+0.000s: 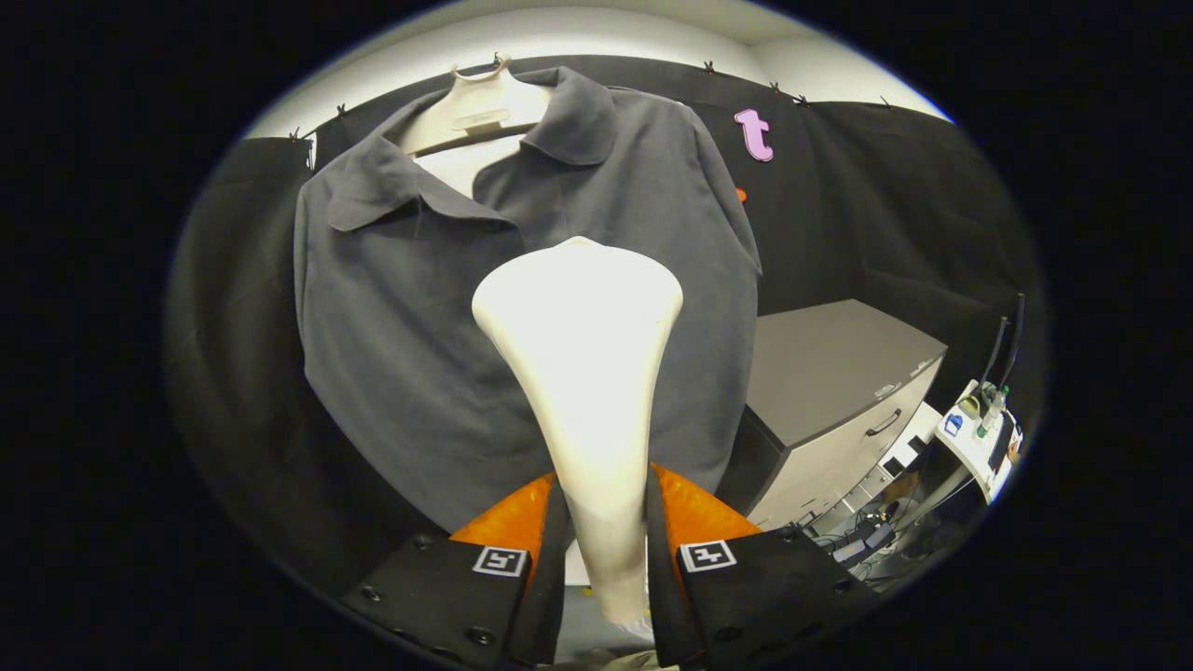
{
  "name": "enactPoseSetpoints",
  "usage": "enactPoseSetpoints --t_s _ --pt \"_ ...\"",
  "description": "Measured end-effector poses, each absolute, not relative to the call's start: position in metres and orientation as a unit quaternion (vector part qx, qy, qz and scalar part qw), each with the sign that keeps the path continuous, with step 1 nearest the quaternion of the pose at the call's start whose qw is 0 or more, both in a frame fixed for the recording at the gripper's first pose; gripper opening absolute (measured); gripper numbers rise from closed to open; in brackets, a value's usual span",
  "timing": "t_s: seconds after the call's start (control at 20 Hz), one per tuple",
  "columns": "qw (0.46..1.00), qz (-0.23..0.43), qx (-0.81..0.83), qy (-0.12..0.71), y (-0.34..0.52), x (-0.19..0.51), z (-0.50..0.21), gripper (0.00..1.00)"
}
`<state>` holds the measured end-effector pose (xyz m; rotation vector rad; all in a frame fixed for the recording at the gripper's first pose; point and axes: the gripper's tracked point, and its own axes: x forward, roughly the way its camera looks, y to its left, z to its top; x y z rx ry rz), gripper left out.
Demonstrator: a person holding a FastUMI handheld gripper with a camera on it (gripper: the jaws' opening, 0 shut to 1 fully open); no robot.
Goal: Iron the clothes twice with a garment steamer, once on the left side and once on the right side.
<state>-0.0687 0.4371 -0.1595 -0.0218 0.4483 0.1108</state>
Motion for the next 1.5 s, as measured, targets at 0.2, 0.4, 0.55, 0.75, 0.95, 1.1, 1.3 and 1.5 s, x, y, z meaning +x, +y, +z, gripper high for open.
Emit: enactPoseSetpoints --t_s 0.2,0.4,0.55,0.75,0.95,1.1,1.3,1.5 --pt "0.976 0.073 -0.02 0.203 0.466 -0.067 -0.142 0.46" --pt "0.977 0.089 -0.03 0.19 0.495 -0.067 -0.125 0.46" --pt "0.977 0.101 -0.038 0.183 0.515 -0.064 -0.119 0.46" --pt "0.975 0.12 -0.047 0.18 0.541 -0.062 -0.122 0.46" --pt "0.972 0.128 -0.053 0.191 0.553 -0.06 -0.136 0.46" --pt "0.97 0.126 -0.058 0.201 0.557 -0.057 -0.148 0.46" --pt "0.965 0.129 -0.064 0.219 0.562 -0.055 -0.167 0.46" --pt "0.961 0.133 -0.067 0.233 0.564 -0.058 -0.182 0.46"
